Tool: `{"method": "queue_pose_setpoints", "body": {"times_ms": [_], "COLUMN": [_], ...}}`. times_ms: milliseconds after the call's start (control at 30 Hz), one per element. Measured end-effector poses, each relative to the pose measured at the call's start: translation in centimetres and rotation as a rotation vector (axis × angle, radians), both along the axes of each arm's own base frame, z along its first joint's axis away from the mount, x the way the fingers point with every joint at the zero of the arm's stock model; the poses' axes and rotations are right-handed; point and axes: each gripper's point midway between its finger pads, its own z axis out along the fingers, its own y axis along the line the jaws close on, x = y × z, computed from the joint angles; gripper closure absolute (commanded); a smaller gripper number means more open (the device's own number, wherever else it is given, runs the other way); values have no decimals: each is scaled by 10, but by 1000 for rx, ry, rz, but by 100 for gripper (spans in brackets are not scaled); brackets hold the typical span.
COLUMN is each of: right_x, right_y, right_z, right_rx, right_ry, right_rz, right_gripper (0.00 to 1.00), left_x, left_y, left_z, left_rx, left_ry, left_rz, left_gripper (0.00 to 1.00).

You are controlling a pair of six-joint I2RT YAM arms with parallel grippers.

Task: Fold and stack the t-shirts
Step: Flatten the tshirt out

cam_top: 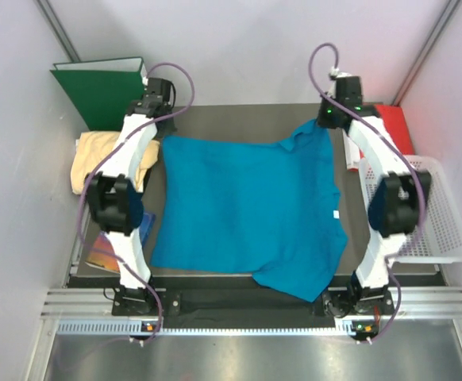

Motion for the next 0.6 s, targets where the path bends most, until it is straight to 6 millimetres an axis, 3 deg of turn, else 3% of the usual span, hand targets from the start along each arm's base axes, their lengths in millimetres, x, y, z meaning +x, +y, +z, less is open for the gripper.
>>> {"method": "queue_pose_setpoints", "body": {"times_ms": [67,167,200,267,367,467,600], "right_x": [35,71,76,81,89,103,94], "right_y": [7,15,16,18,20,23,23], "right_z": [-55,-120,-139,-159,-151,-115,-67], "right_rx": [4,23,30,46,65,90,108], "right_ry": [88,169,197,228,207,108,25], "right_rz": [14,21,22,16,10,16,26], "right_gripper": [100,100,100,100,100,100,100], "left_x": [25,68,85,98,103,104,93], "left_y": [0,-3,-6,-8,-10,-10,-5], "left_z": [-27,-63,-75,-91,-99,-87,-59], "left_rx": [5,5,1,-4,-13,-17,-27], "left_ry": [40,63,61,66,75,52,12], "left_rz": [4,2,0,-3,-10,-11,1], "left_gripper": [100,100,100,100,100,100,100]}}
